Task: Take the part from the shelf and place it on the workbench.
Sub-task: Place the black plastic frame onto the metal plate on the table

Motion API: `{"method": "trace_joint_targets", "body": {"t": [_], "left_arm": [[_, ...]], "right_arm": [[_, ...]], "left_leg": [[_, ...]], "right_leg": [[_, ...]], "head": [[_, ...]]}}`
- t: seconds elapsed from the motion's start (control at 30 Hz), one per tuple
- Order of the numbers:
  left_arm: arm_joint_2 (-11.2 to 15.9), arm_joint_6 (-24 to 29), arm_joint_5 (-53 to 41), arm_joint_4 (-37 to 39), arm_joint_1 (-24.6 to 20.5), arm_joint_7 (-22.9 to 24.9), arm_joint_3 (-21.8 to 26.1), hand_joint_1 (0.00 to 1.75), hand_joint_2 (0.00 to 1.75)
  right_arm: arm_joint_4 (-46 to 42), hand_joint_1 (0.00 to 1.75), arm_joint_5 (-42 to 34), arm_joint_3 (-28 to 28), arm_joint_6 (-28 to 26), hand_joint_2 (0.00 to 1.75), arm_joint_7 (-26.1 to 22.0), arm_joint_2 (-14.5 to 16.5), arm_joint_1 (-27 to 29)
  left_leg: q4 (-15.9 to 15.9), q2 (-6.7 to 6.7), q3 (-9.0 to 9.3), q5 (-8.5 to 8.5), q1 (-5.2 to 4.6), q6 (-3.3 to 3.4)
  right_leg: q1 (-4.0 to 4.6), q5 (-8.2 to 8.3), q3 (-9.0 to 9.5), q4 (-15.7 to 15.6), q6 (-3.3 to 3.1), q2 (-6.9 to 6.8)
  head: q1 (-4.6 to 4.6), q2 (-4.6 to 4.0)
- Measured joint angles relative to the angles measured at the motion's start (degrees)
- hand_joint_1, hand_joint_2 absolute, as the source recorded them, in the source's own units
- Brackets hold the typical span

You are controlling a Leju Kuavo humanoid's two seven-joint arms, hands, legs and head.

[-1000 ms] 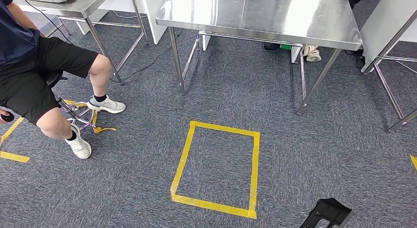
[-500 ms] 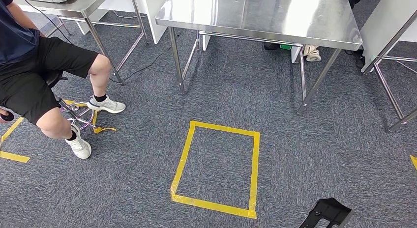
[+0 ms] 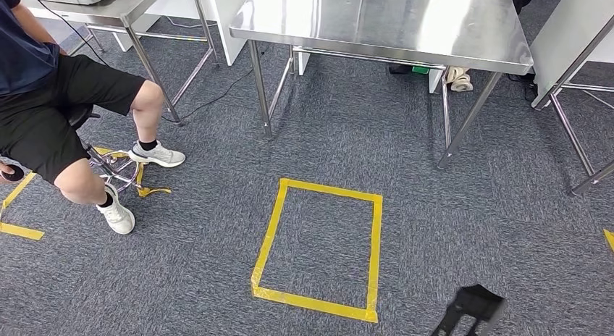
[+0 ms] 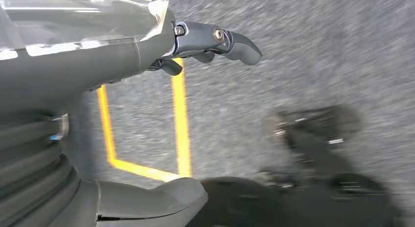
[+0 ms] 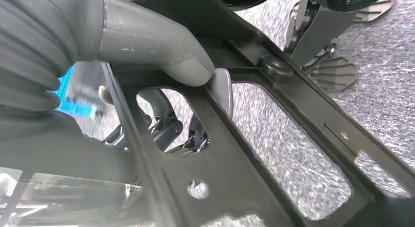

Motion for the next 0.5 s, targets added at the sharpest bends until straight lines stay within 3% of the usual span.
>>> {"method": "trace_joint_targets", "body": {"t": [0.5], "left_arm": [[-3.8,15.5,4.0,-5.1,-12.1,2.6,-2.0,0.0,1.75]], "right_arm": [[5.9,1.75,-4.0,14.9,-10.4,1.75,1.6,-0.8,-8.4]], "left_leg": [[0.0,0.0,0.02,0.33,-0.02,-0.06]], "right_leg": [[-0.01,0.18,0.54,0.0,0.0,-0.02]], "head": [[-0.01,0.0]]}}
